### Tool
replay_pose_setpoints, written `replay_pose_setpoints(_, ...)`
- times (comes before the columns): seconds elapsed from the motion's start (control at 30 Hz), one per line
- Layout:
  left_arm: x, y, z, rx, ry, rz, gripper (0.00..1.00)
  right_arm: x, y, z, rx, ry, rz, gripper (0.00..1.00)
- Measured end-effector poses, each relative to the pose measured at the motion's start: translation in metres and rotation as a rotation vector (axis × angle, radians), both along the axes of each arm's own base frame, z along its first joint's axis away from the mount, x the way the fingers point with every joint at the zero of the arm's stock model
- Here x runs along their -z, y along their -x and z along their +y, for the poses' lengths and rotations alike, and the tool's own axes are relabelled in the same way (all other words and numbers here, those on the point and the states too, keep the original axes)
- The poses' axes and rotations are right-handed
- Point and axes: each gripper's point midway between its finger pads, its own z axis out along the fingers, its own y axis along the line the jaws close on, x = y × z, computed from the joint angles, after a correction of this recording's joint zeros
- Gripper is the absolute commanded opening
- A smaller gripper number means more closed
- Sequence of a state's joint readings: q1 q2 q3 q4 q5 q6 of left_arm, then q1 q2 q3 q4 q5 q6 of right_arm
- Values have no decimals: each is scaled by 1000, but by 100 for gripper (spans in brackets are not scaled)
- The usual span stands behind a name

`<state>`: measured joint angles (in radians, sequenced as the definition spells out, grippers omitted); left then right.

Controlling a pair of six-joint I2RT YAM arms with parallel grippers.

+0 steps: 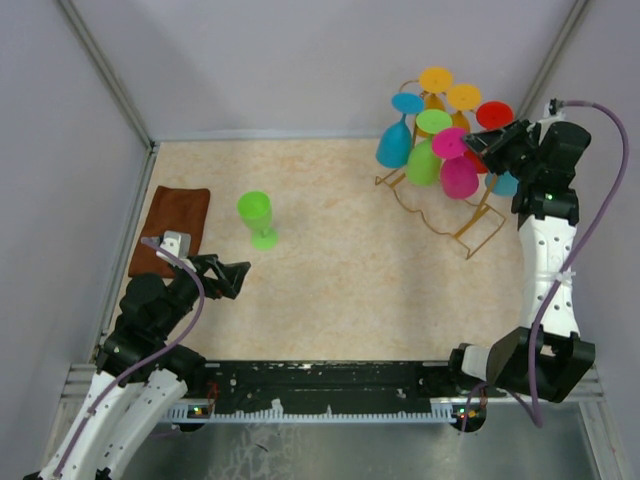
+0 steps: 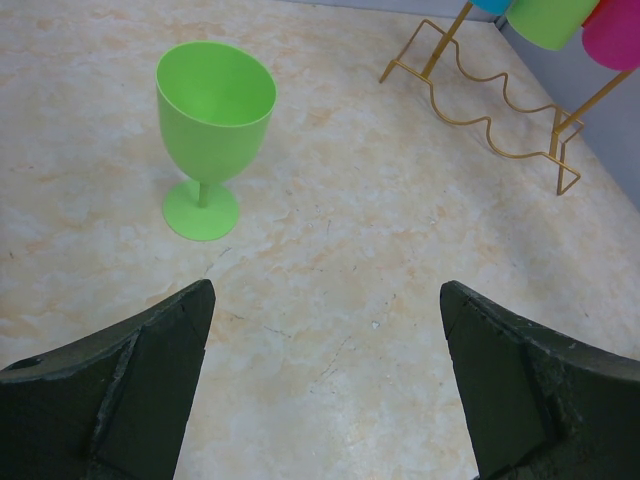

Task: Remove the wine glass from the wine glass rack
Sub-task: Pick up the wine glass from the wine rack, then place the wine glass at the center of the board.

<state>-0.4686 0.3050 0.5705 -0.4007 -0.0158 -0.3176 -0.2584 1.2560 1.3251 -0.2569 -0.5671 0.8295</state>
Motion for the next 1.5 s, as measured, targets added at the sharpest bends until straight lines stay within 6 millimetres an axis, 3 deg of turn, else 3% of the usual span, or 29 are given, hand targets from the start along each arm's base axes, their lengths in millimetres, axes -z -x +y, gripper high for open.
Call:
replay_pose_setpoints(0.2, 0, 0, 0, 0, 0, 0, 99, -3, 4, 6, -36, -5, -10, 0)
replay_pose_setpoints(0.37, 0, 0, 0, 0, 0, 0, 99, -19, 16, 17, -100, 4, -76, 0)
replay_pose_setpoints(0.57, -1, 0, 0, 0, 1, -3, 99, -48, 56, 43, -230, 35, -213, 0)
replay_pose_setpoints(0.7, -4, 2, 2, -4, 7, -16, 99, -50, 91, 71, -335, 64, -291, 0)
replay_pose_setpoints(0.9, -5, 2, 4, -13, 11, -24, 99, -23, 146, 135, -603, 102, -342, 0)
replay_pose_setpoints(1.07, -8, 4, 5, -17, 17, -37, 99, 5, 173, 153, -687, 117, -359, 0)
replay_pose_setpoints(1.27, -15, 8, 6, -11, 34, -67, 99, 54, 226, 188, -856, 62, -406, 0)
replay_pose_setpoints(1.37, -18, 10, -1, 28, 49, -80, 98, 72, 237, 200, -908, 55, -403, 0)
replay_pose_setpoints(1.5, -28, 18, -31, 181, 144, -67, 86, 88, 233, 207, -905, 77, -391, 0)
